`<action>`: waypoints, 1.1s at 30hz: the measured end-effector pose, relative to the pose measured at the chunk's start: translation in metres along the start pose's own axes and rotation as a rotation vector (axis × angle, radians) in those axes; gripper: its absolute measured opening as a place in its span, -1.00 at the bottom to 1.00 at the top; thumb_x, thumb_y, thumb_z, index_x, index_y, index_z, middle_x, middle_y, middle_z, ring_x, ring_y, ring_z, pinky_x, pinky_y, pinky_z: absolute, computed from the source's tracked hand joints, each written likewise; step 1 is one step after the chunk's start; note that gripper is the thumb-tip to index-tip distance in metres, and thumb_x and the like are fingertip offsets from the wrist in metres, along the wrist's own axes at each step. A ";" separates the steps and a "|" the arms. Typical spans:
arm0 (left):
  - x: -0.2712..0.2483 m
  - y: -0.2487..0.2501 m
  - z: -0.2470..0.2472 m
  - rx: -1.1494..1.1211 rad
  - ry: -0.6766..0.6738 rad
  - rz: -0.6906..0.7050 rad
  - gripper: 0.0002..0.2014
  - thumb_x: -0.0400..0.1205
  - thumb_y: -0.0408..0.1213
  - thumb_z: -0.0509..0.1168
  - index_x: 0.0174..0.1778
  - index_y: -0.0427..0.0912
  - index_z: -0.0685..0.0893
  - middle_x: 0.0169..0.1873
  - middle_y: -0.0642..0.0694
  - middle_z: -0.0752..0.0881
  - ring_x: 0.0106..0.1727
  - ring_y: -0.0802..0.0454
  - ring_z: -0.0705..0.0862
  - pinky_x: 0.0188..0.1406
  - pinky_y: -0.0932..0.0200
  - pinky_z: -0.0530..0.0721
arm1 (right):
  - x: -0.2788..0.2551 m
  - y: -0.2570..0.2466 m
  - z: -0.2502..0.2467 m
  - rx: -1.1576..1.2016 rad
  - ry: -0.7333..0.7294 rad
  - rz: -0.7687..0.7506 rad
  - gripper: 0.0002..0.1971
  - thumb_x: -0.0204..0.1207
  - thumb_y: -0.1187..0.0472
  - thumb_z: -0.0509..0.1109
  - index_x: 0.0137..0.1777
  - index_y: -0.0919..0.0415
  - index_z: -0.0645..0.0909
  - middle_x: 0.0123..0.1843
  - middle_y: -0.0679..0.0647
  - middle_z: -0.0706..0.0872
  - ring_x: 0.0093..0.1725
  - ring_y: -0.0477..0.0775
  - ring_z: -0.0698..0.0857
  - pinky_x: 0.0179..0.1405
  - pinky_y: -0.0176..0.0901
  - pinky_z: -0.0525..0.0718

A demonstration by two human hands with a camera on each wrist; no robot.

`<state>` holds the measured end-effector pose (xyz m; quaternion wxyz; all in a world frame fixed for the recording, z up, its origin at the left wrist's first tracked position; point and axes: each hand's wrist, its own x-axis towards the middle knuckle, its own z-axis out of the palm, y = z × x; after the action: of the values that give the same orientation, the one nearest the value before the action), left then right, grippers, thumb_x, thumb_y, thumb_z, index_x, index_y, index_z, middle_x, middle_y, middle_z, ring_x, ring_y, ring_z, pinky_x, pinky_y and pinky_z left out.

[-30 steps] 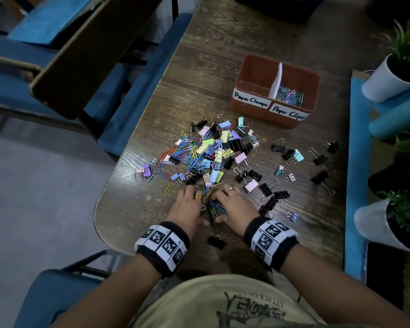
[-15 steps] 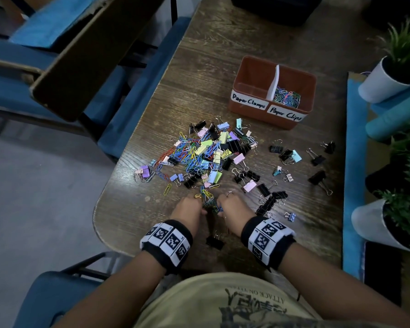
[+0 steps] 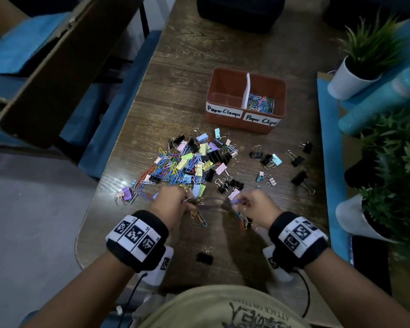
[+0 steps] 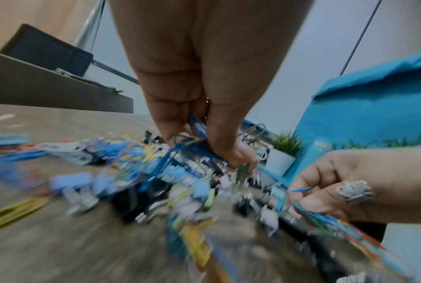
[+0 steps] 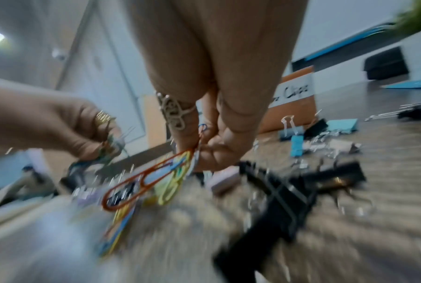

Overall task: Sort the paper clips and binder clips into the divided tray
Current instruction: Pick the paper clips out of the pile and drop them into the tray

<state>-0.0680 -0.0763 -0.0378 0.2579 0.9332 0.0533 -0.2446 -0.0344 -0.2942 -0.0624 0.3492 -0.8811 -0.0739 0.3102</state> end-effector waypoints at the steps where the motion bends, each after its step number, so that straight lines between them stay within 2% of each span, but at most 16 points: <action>1: 0.001 0.007 -0.009 -0.026 0.008 0.042 -0.74 0.48 -0.21 0.46 0.02 -0.27 0.76 -0.04 -0.21 0.78 0.05 -0.08 0.70 -0.14 0.29 0.42 | 0.002 -0.001 -0.012 0.084 0.047 0.001 -0.91 0.48 0.41 0.42 -0.04 0.32 0.69 -0.25 0.05 0.69 -0.33 -0.29 0.61 -0.24 -0.48 0.53; 3: 0.010 0.028 -0.029 -0.059 0.017 0.120 -0.81 0.48 -0.21 0.47 -0.14 -0.28 0.75 -0.12 -0.20 0.78 -0.15 -0.01 0.70 -0.36 0.45 0.36 | 0.010 -0.008 -0.043 0.181 0.161 -0.008 -0.93 0.47 0.43 0.42 -0.08 0.33 0.69 -0.22 0.11 0.69 -0.28 -0.12 0.62 -0.16 -0.25 0.57; 5: 0.027 0.058 -0.054 -0.111 0.040 0.186 -0.83 0.49 -0.23 0.46 -0.33 -0.20 0.65 -0.14 -0.19 0.76 -0.32 0.09 0.57 -0.45 0.50 0.36 | 0.026 -0.019 -0.079 0.245 0.321 -0.054 -0.86 0.46 0.44 0.42 -0.18 0.18 0.67 -0.22 0.12 0.70 -0.23 -0.02 0.62 -0.10 -0.14 0.59; 8: 0.069 0.108 -0.086 -0.112 0.106 0.263 -0.81 0.49 -0.16 0.46 -0.19 -0.22 0.70 -0.08 -0.17 0.75 -0.15 0.02 0.63 -0.29 0.31 0.38 | 0.064 -0.038 -0.135 0.206 0.588 -0.066 -0.92 0.49 0.37 0.42 -0.08 0.23 0.70 -0.16 0.11 0.71 -0.13 0.02 0.66 -0.01 -0.11 0.63; 10: 0.103 0.141 -0.101 -0.064 0.110 0.282 -0.79 0.49 -0.10 0.45 -0.18 -0.19 0.69 -0.22 -0.12 0.69 -0.03 -0.04 0.68 -0.22 0.31 0.38 | 0.090 -0.051 -0.166 0.091 0.719 -0.026 -0.87 0.51 0.31 0.40 0.01 0.28 0.73 -0.12 0.12 0.74 -0.11 -0.03 0.65 -0.06 -0.24 0.58; 12: 0.138 0.172 -0.112 -0.019 0.100 0.268 -0.76 0.49 -0.06 0.45 -0.25 -0.17 0.68 -0.28 -0.12 0.69 0.01 -0.06 0.69 -0.21 0.25 0.43 | 0.114 -0.058 -0.187 0.061 0.789 0.016 -0.83 0.52 0.29 0.37 0.04 0.29 0.74 -0.02 0.21 0.79 -0.08 0.03 0.69 -0.02 -0.23 0.58; 14: 0.172 0.195 -0.118 0.001 0.098 0.224 -0.67 0.47 -0.02 0.46 -0.13 -0.26 0.73 -0.15 -0.17 0.75 0.01 -0.10 0.71 -0.11 0.14 0.57 | 0.133 -0.059 -0.197 0.049 0.809 0.078 -0.80 0.53 0.30 0.35 0.08 0.30 0.73 0.04 0.25 0.79 0.06 0.13 0.72 0.08 -0.21 0.58; 16: 0.207 0.204 -0.118 0.044 0.096 0.180 -0.62 0.41 0.06 0.48 -0.17 -0.23 0.71 -0.19 -0.14 0.75 -0.08 -0.14 0.73 -0.07 0.08 0.69 | 0.147 -0.055 -0.199 0.023 0.797 0.136 -0.79 0.53 0.33 0.34 0.10 0.29 0.73 0.08 0.24 0.77 0.13 0.15 0.70 0.15 -0.22 0.55; 18: 0.259 0.199 -0.111 0.147 0.096 0.120 -0.52 0.19 0.18 0.54 -0.40 -0.20 0.64 -0.35 -0.10 0.75 -0.21 -0.17 0.76 -0.16 -0.04 0.74 | 0.158 -0.049 -0.200 -0.001 0.765 0.175 -0.79 0.52 0.30 0.36 0.10 0.28 0.73 0.10 0.23 0.77 0.16 0.15 0.69 0.20 -0.22 0.54; 20: 0.294 0.194 -0.105 0.229 0.062 0.078 -0.43 -0.01 0.24 0.56 -0.48 -0.20 0.58 -0.35 -0.12 0.74 -0.25 -0.24 0.73 -0.19 -0.22 0.70 | 0.161 -0.042 -0.201 -0.003 0.705 0.183 -0.77 0.54 0.23 0.37 0.13 0.29 0.72 0.13 0.24 0.76 0.20 0.16 0.68 0.24 -0.18 0.55; 22: 0.272 0.204 -0.110 0.186 0.050 0.078 -0.49 0.27 0.24 0.48 -0.41 -0.20 0.59 -0.26 -0.13 0.73 -0.17 -0.21 0.70 -0.10 -0.02 0.66 | 0.160 -0.034 -0.201 0.008 0.659 0.147 -0.74 0.58 0.19 0.32 0.16 0.28 0.71 0.14 0.26 0.76 0.23 0.21 0.67 0.30 -0.12 0.56; 24: 0.249 0.207 -0.113 0.152 0.019 0.140 -0.54 0.58 0.14 0.24 -0.19 -0.28 0.64 -0.16 -0.18 0.66 -0.01 -0.19 0.67 -0.14 0.14 0.51 | 0.150 -0.031 -0.199 0.032 0.629 0.089 -0.73 0.61 0.19 0.26 0.18 0.27 0.69 0.14 0.27 0.75 0.22 0.23 0.67 0.29 -0.08 0.57; 26: 0.222 0.199 -0.121 0.085 0.028 0.226 -0.57 0.68 0.06 0.12 -0.03 -0.27 0.66 -0.02 -0.22 0.68 0.17 -0.17 0.64 -0.04 0.12 0.52 | 0.136 -0.033 -0.193 0.019 0.633 0.011 -0.72 0.62 0.22 0.24 0.24 0.26 0.65 0.19 0.23 0.73 0.23 0.17 0.65 0.26 -0.14 0.53; 29: 0.173 0.160 -0.120 -0.018 0.079 0.354 -0.61 0.66 -0.05 0.21 0.31 -0.20 0.59 0.23 -0.15 0.68 0.27 -0.05 0.62 0.24 0.17 0.54 | 0.106 -0.043 -0.161 0.036 0.590 -0.131 -0.78 0.59 0.28 0.28 0.17 0.25 0.66 0.02 0.17 0.74 0.02 0.04 0.64 0.14 -0.17 0.55; 31: 0.136 0.122 -0.112 -0.063 0.165 0.386 -0.73 0.60 -0.13 0.32 0.16 -0.17 0.68 0.08 -0.11 0.75 0.11 -0.01 0.69 0.13 0.19 0.59 | 0.085 -0.048 -0.124 0.021 0.454 -0.193 -0.85 0.55 0.32 0.33 0.06 0.25 0.69 -0.09 0.07 0.71 -0.09 -0.03 0.61 -0.06 -0.29 0.55; 33: 0.096 0.084 -0.099 -0.074 0.208 0.316 -0.86 0.57 -0.21 0.36 -0.03 -0.17 0.74 -0.10 -0.07 0.77 -0.10 0.00 0.70 -0.06 0.19 0.60 | 0.065 -0.049 -0.083 -0.055 0.243 -0.254 -0.88 0.53 0.33 0.36 -0.01 0.23 0.71 -0.08 0.09 0.76 -0.12 -0.04 0.63 -0.11 -0.31 0.55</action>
<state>0.0772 -0.1010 0.0275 0.3203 0.9401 -0.0588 -0.1013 0.0712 -0.2822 -0.0156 0.3678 -0.9048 -0.1504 0.1528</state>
